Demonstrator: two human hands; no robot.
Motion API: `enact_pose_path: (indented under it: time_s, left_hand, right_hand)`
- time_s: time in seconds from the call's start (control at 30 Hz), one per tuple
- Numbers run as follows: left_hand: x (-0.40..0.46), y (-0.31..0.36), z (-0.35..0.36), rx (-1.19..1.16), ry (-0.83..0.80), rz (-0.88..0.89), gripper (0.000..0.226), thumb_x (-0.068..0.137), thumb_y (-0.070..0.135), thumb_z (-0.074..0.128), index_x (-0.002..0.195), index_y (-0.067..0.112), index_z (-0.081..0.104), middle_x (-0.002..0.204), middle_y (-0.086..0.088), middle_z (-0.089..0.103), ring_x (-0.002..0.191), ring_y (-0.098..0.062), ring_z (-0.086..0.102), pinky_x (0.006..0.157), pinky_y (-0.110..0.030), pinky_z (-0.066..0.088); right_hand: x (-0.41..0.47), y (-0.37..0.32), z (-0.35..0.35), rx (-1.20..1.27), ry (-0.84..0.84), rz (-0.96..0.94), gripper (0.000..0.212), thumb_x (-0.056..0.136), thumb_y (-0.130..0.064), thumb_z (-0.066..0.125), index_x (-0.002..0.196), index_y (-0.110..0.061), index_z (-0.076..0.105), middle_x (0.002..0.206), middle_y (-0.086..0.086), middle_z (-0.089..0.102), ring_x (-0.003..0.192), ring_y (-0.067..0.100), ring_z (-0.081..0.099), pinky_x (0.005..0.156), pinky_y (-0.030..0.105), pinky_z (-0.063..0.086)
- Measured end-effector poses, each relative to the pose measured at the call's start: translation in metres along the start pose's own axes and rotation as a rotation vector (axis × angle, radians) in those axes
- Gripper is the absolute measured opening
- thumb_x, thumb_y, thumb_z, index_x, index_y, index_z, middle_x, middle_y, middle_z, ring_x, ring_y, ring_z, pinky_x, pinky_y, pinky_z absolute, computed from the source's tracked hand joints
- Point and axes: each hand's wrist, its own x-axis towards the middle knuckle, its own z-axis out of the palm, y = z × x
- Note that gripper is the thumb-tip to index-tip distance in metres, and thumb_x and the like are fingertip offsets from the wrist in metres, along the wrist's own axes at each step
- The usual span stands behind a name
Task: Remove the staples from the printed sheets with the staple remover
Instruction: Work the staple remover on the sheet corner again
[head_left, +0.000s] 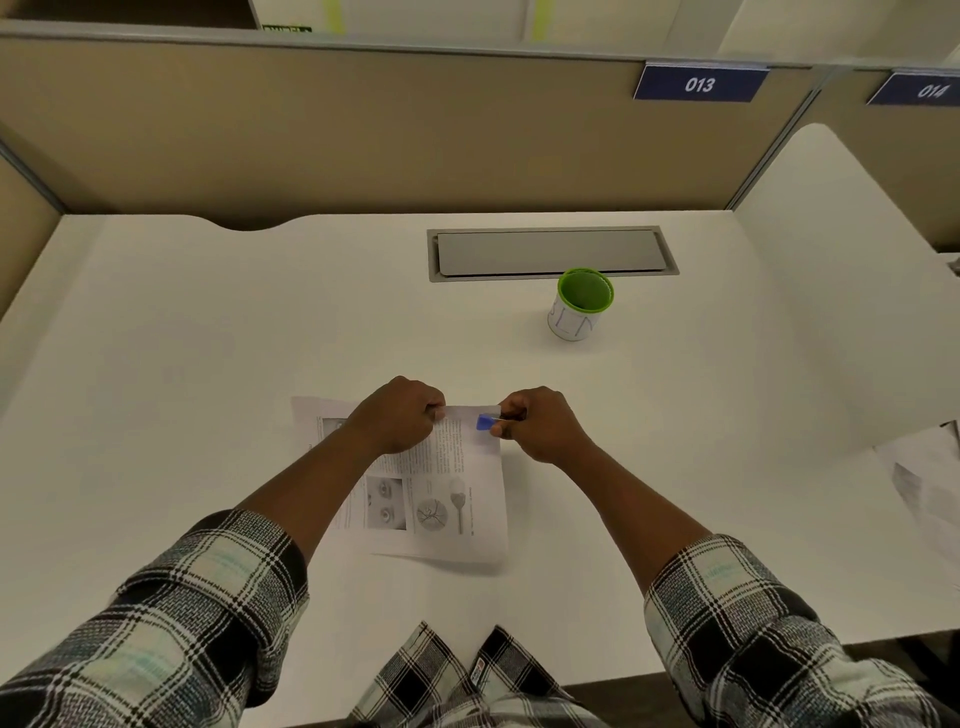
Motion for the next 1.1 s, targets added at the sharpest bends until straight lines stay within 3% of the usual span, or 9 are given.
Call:
enact_pose_path:
  time_s: [0.17, 0.33, 0.53, 0.67, 0.73, 0.83, 1.0, 1.1]
  left_hand:
    - [-0.002, 0.001, -0.002, 0.002, -0.001, 0.005, 0.022, 0.088, 0.006, 0.048, 0.083, 0.014, 0.068, 0.084, -0.001, 0.069, 0.077, -0.020, 0.060, 0.072, -0.033, 0.048]
    - [-0.002, 0.003, -0.004, 0.022, 0.003, -0.006, 0.021, 0.090, 0.008, 0.049, 0.085, 0.014, 0.068, 0.085, -0.001, 0.068, 0.077, -0.019, 0.059, 0.070, -0.029, 0.046]
    - [-0.001, 0.000, -0.009, 0.017, 0.034, -0.020, 0.021, 0.091, 0.011, 0.049, 0.083, 0.012, 0.068, 0.083, -0.006, 0.070, 0.075, -0.024, 0.060, 0.070, -0.034, 0.048]
    - [0.000, -0.005, -0.012, -0.011, 0.087, -0.048, 0.023, 0.092, 0.014, 0.050, 0.074, 0.011, 0.064, 0.075, -0.006, 0.068, 0.071, -0.026, 0.060, 0.065, -0.034, 0.047]
    - [0.000, -0.006, -0.015, -0.041, 0.099, -0.061, 0.027, 0.093, 0.013, 0.050, 0.067, 0.013, 0.059, 0.068, -0.002, 0.063, 0.066, -0.022, 0.057, 0.062, -0.031, 0.044]
    - [-0.002, -0.006, -0.017, -0.078, 0.127, -0.082, 0.040, 0.092, 0.010, 0.050, 0.055, 0.023, 0.044, 0.057, 0.009, 0.051, 0.056, -0.013, 0.046, 0.054, -0.026, 0.032]
    - [-0.003, -0.011, -0.020, -0.176, 0.213, -0.137, 0.025, 0.092, 0.011, 0.052, 0.069, 0.010, 0.061, 0.066, 0.000, 0.062, 0.064, -0.018, 0.054, 0.059, -0.027, 0.038]
    - [-0.007, -0.010, -0.022, -0.199, 0.289, -0.153, 0.026, 0.094, 0.011, 0.051, 0.069, 0.007, 0.058, 0.058, 0.004, 0.053, 0.055, -0.009, 0.045, 0.054, -0.026, 0.033]
  right_hand:
    - [0.002, 0.001, 0.001, 0.001, 0.003, -0.015, 0.014, 0.078, -0.016, 0.078, 0.083, -0.004, 0.071, 0.079, 0.008, 0.068, 0.060, 0.009, 0.051, 0.059, 0.014, 0.041]
    - [0.004, 0.007, 0.002, 0.010, -0.031, -0.045, 0.018, 0.080, -0.022, 0.077, 0.087, -0.008, 0.070, 0.078, 0.000, 0.064, 0.061, 0.008, 0.051, 0.060, 0.017, 0.039]
    - [0.002, 0.019, -0.001, -0.001, -0.042, -0.057, 0.027, 0.080, -0.030, 0.075, 0.101, -0.013, 0.068, 0.091, 0.001, 0.068, 0.081, 0.016, 0.059, 0.075, 0.025, 0.045]
    - [0.005, 0.034, -0.005, -0.052, 0.189, 0.009, 0.020, 0.085, -0.028, 0.068, 0.073, -0.015, 0.059, 0.064, -0.007, 0.055, 0.062, 0.011, 0.048, 0.059, 0.013, 0.032]
    - [0.008, 0.040, -0.005, -0.181, 0.233, 0.045, 0.030, 0.087, -0.028, 0.063, 0.062, -0.020, 0.048, 0.060, -0.007, 0.048, 0.061, 0.015, 0.046, 0.052, 0.015, 0.026]
    - [0.015, 0.046, 0.000, -0.204, 0.265, 0.177, 0.031, 0.083, -0.032, 0.063, 0.061, -0.014, 0.052, 0.057, -0.001, 0.050, 0.058, 0.020, 0.050, 0.047, 0.022, 0.027]
    - [0.016, 0.042, 0.012, -0.254, 0.319, 0.289, 0.044, 0.086, -0.041, 0.058, 0.057, -0.015, 0.039, 0.055, 0.000, 0.045, 0.056, 0.026, 0.048, 0.055, 0.027, 0.033]
    - [0.017, 0.047, 0.021, -0.299, 0.330, 0.276, 0.046, 0.089, -0.045, 0.052, 0.057, -0.018, 0.034, 0.058, 0.001, 0.046, 0.058, 0.028, 0.048, 0.055, 0.029, 0.035]
